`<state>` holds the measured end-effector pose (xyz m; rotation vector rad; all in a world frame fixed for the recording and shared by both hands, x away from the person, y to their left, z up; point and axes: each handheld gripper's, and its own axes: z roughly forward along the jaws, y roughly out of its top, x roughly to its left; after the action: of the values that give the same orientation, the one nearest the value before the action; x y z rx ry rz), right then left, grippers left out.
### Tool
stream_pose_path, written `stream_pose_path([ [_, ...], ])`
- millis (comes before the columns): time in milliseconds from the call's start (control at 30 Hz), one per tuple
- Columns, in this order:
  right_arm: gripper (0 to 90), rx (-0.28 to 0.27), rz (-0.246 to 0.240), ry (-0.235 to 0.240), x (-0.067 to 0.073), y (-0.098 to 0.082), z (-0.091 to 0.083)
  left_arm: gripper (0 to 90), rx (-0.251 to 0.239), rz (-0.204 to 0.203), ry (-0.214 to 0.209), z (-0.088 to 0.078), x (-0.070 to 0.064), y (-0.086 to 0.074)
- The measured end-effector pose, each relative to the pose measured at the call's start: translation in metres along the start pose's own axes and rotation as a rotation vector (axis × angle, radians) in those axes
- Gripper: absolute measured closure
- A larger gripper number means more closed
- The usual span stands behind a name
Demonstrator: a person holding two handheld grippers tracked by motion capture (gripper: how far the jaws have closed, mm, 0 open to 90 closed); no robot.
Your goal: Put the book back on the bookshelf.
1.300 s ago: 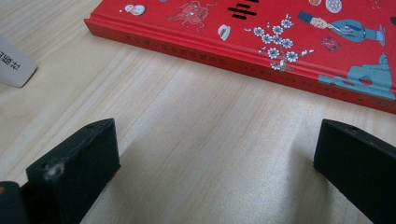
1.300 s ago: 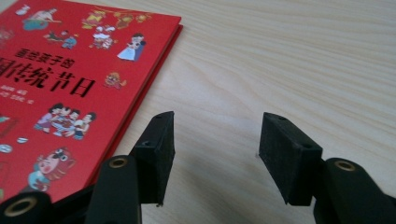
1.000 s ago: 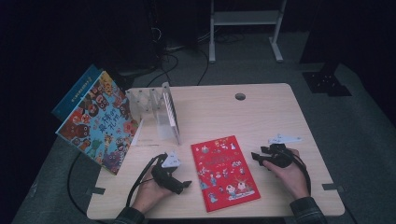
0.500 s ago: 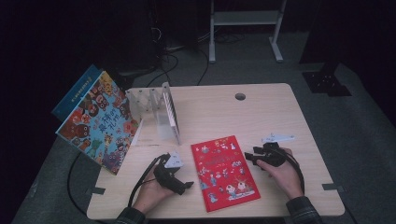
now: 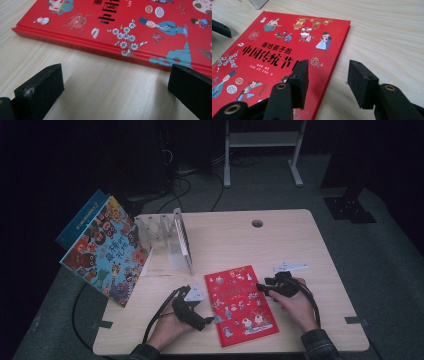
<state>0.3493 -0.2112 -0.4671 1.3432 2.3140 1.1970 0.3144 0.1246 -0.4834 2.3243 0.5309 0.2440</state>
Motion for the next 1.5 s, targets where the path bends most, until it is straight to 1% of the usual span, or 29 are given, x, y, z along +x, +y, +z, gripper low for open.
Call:
stream_pose_path([
  [100, 50.7, 0.011, 0.002, 0.005, 0.002, 0.000, 0.003, 0.0, 0.002, 0.009, -0.011, 0.003, -0.002, 0.003],
  [133, 50.8, 0.009, -0.008, 0.006, 0.002, 0.000, 0.003, 0.0, 0.003, 0.009, -0.012, 0.003, -0.002, 0.004],
  [200, 50.9, 0.013, -0.004, 0.005, 0.003, 0.000, 0.004, 0.0, 0.002, 0.014, -0.016, 0.005, -0.004, 0.005],
  [300, 50.9, 0.013, -0.006, 0.005, 0.003, 0.000, 0.004, 0.0, 0.006, 0.021, -0.021, 0.007, -0.006, 0.008],
  [500, 50.8, 0.019, -0.012, 0.008, 0.002, 0.000, 0.006, 0.0, -0.002, 0.028, -0.031, 0.013, -0.011, 0.013],
  [667, 52.0, 0.037, -0.003, 0.009, 0.000, -0.002, 0.009, 0.0, -0.008, 0.027, -0.031, 0.013, -0.012, 0.012],
  [867, 54.9, 0.031, 0.026, 0.041, 0.000, -0.001, 0.012, 0.0, -0.010, 0.026, -0.029, 0.013, -0.012, 0.012],
  [1067, 56.8, 0.023, 0.040, 0.051, -0.002, -0.002, 0.013, 0.0, -0.008, 0.029, -0.031, 0.014, -0.012, 0.013],
  [1167, 57.7, 0.017, 0.061, 0.067, -0.005, -0.002, 0.014, 0.0, -0.009, 0.029, -0.032, 0.014, -0.012, 0.013],
  [1267, 57.7, 0.016, 0.049, 0.059, -0.004, -0.002, 0.014, 0.0, -0.009, 0.029, -0.033, 0.014, -0.012, 0.013],
  [1333, 57.8, 0.017, 0.055, 0.063, -0.005, -0.002, 0.014, 0.0, -0.009, 0.030, -0.034, 0.014, -0.012, 0.013],
  [1400, 58.0, 0.016, 0.048, 0.059, -0.004, -0.002, 0.014, 0.0, -0.011, 0.029, -0.034, 0.014, -0.012, 0.013],
  [1500, 61.5, 0.016, 0.044, 0.059, -0.004, -0.001, 0.013, 0.0, -0.011, 0.031, -0.036, 0.014, -0.011, 0.013],
])
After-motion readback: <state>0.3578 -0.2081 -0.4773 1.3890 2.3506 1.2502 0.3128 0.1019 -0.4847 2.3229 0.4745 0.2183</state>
